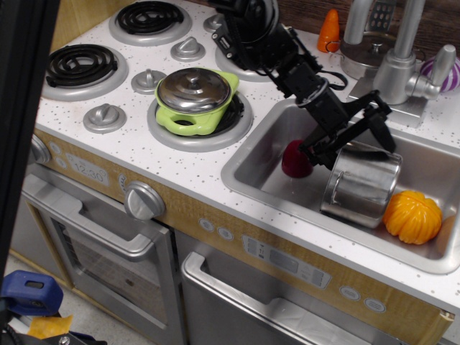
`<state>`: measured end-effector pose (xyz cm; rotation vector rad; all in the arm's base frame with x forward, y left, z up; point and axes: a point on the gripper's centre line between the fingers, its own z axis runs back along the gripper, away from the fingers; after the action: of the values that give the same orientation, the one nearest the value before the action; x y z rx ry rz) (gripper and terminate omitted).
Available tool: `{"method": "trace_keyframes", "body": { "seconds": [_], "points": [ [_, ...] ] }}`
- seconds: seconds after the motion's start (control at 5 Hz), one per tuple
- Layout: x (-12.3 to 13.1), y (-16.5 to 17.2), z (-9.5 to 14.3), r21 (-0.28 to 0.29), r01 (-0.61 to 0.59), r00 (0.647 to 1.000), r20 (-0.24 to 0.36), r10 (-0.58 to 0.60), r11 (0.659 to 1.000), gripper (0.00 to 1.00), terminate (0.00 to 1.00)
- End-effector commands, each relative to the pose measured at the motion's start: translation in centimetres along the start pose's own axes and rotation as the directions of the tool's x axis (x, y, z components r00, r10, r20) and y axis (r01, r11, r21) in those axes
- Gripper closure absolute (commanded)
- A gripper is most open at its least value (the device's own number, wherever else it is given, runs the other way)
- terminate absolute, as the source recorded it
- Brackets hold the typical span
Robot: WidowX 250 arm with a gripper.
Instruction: Flip pot upright in sink
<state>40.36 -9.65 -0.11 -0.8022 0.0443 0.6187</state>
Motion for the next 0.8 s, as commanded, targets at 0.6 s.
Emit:
{"method": "trace_keyframes", "body": {
  "seconds": [0.6],
  "points": [
    [-0.1, -3.9, 1.6, 0.284, 0.088, 0.954, 0.251, -0.163, 0.955, 1.00, 0.00]
  ]
}}
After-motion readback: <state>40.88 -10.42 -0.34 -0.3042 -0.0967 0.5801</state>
